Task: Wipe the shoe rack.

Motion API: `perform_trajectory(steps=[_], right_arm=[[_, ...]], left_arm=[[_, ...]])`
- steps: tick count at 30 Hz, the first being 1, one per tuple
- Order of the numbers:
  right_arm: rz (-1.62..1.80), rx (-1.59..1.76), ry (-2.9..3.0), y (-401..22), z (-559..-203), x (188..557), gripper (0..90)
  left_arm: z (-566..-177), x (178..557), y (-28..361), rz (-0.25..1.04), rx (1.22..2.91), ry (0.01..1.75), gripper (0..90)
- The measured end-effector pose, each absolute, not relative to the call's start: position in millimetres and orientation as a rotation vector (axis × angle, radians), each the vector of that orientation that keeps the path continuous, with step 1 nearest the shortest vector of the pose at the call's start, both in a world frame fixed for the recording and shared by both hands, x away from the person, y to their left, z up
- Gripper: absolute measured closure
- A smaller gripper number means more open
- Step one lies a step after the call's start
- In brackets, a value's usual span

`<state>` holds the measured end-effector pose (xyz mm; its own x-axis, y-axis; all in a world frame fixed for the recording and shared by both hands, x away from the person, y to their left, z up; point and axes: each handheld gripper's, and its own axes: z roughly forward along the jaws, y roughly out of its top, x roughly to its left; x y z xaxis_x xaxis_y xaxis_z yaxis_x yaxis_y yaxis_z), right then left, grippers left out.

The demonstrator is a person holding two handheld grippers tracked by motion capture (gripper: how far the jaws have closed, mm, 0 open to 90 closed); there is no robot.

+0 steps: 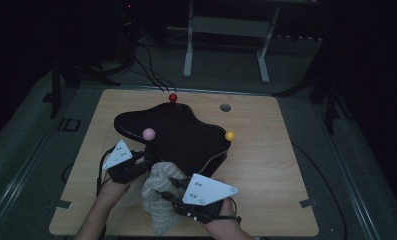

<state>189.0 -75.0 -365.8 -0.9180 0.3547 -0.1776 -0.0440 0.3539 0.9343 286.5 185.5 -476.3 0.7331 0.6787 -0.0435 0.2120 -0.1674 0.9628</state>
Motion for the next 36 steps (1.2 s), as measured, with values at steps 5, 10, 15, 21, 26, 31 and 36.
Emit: perform_trajectory(steps=[5, 10, 15, 21, 26, 31, 36], right_arm=[[1.558, 0.339, 2.216, -90.0, -357.2, 199.0, 71.2], [1.55, 0.357, 2.288, -90.9, -381.7, 202.0, 71.4], [1.519, 0.326, 2.334, -86.2, -386.9, 196.2, 71.2], [1.567, 0.386, 2.244, -104.9, -374.7, 201.3, 71.1], [1.547, 0.368, 2.333, -101.1, -395.1, 199.0, 71.2], [1.571, 0.38, 2.253, -113.0, -378.7, 194.0, 70.8], [1.54, 0.459, 2.235, -127.4, -378.4, 205.4, 70.8]], left_arm=[[-476.6, 287.1, 186.1, 0.468, 1.724, 0.71, 74.8], [-477.2, 287.7, 186.7, 0.457, 1.719, 0.707, 74.8], [-476.8, 287.3, 186.4, 0.467, 1.725, 0.705, 74.8], [-477.1, 287.5, 186.6, 0.464, 1.723, 0.705, 74.8], [-477.1, 287.5, 186.6, 0.464, 1.723, 0.704, 74.8], [-476.9, 287.5, 186.7, 0.463, 1.725, 0.704, 74.8], [-476.7, 287.7, 186.9, 0.462, 1.727, 0.704, 74.8]])
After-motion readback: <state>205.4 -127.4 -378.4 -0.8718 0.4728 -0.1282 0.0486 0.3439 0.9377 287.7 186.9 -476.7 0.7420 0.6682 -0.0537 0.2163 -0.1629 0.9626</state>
